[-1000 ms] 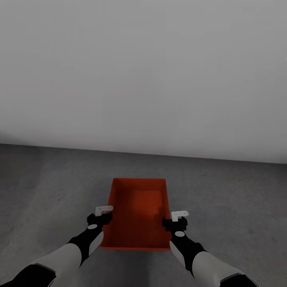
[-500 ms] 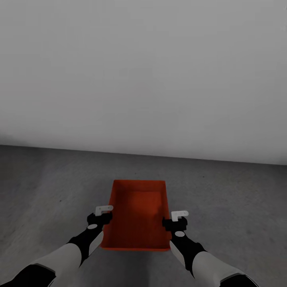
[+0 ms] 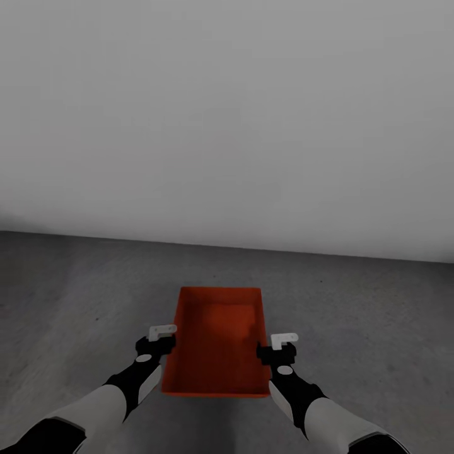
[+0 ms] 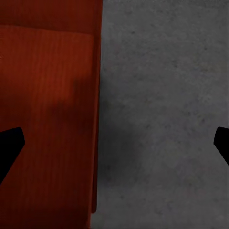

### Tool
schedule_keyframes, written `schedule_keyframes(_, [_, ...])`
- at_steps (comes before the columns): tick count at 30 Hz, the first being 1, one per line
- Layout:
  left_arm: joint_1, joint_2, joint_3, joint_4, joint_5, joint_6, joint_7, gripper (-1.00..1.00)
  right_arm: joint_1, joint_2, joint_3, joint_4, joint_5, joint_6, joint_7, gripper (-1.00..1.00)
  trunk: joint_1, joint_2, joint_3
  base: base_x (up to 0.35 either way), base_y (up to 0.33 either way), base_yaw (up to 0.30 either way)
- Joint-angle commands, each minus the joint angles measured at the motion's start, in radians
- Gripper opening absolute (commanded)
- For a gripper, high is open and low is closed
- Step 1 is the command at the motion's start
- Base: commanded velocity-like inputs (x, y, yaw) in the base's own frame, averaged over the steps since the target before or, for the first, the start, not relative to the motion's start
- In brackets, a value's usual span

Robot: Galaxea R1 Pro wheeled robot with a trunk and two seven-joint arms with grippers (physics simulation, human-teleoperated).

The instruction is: Move the two storage containers from the living room to the garage. In the garage, place one container on the floor and stack the other container on top of it (either order is fine).

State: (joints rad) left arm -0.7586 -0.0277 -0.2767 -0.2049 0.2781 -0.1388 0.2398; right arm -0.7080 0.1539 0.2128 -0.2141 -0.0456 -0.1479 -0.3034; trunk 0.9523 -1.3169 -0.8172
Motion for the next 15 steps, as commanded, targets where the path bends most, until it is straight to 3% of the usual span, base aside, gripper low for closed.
schedule_keyframes(1, [-0.001,0.002,-0.009,0.001,0.009,-0.004,0.005,1.0,-0.001,0.0,0.007,0.001,-0.005,-0.003,-0.005,1.0,-0.004,0.007,0.003,0.0,0.0,0.0])
schedule_keyframes(15, [-0.001,0.015,-0.008,0.002,0.009,-0.004,0.004,1.0,-0.001,0.001,0.007,0.001,-0.005,-0.004,-0.01,1.0,-0.058,0.105,0.046,0.0,0.0,0.0])
